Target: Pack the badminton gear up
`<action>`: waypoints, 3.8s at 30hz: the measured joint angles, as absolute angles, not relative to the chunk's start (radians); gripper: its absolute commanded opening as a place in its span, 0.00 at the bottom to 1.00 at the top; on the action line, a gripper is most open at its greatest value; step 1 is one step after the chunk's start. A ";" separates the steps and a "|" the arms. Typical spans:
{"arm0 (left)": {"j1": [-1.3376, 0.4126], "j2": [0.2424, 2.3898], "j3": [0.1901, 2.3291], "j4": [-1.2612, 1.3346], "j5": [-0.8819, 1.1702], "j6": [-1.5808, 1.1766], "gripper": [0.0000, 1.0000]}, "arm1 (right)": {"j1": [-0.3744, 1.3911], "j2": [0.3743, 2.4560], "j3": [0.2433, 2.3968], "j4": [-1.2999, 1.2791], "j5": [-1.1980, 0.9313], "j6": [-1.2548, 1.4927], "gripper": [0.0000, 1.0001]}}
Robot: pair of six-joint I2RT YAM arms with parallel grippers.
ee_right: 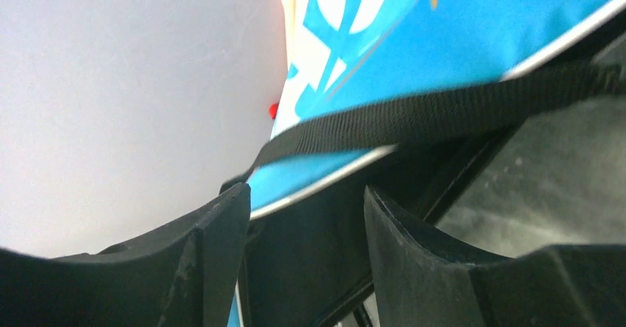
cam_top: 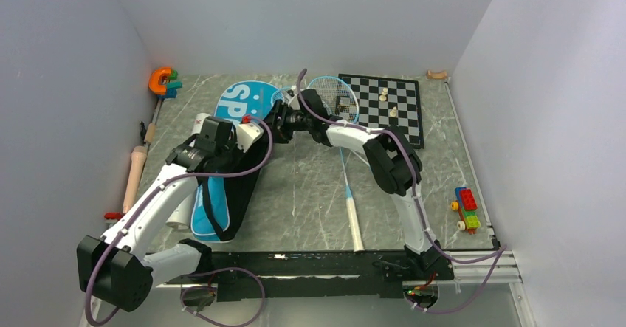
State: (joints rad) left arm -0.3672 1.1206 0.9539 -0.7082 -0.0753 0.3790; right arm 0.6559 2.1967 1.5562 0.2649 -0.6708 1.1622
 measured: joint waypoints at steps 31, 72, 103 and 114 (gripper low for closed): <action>-0.363 1.068 1.010 -0.757 -0.043 0.382 0.83 | 0.727 2.363 1.885 0.030 -0.419 1.090 0.11; -0.435 1.381 1.270 -0.648 -0.021 0.325 0.99 | 0.708 2.143 1.844 -0.208 -0.300 0.818 0.12; -0.297 1.365 1.089 -0.495 0.271 0.293 0.29 | 0.782 2.138 1.912 -0.307 -0.191 0.724 0.13; -0.273 1.409 1.119 -0.531 0.289 0.281 0.00 | 0.778 2.138 1.919 -0.312 -0.218 0.713 0.57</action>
State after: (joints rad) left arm -0.2733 1.4090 1.1187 -0.5312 0.2890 0.2813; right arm 0.7780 2.1380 1.9194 -0.3122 -0.2180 0.7128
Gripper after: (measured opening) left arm 0.033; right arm 0.446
